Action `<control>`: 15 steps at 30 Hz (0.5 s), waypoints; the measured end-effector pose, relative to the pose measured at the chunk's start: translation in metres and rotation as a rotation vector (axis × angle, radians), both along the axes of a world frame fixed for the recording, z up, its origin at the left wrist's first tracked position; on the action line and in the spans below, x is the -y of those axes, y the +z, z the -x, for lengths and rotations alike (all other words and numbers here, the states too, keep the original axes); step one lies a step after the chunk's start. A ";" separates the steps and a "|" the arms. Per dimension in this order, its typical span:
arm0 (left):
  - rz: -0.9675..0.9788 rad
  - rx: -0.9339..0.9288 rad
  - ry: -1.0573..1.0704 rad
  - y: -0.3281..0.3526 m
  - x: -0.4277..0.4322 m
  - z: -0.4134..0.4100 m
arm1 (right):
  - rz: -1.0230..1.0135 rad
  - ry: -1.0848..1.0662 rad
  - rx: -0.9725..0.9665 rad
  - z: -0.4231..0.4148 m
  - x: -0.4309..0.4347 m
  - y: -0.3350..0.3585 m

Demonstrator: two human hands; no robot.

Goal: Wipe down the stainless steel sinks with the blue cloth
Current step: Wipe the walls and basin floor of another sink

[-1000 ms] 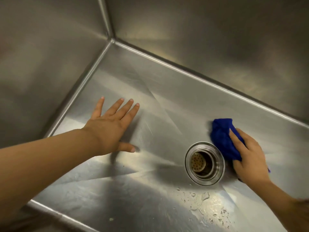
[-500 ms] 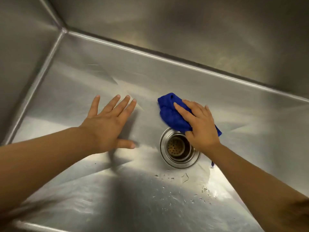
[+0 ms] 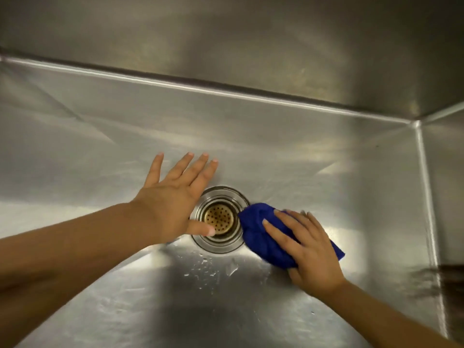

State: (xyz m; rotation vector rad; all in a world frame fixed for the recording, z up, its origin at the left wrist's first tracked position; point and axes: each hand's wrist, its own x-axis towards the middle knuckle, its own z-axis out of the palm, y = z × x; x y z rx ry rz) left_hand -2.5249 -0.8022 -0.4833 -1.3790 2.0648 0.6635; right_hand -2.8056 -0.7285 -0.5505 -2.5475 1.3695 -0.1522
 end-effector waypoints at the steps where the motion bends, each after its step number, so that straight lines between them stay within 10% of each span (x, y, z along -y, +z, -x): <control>1: 0.001 0.014 -0.016 0.001 0.003 0.002 | 0.018 0.049 -0.005 0.005 0.013 -0.001; 11: -0.007 0.082 -0.061 0.001 0.016 0.044 | 0.005 -0.261 -0.014 0.003 0.062 -0.007; 15: 0.010 0.071 -0.088 0.012 0.021 0.064 | 0.033 0.090 -0.051 0.023 -0.011 -0.013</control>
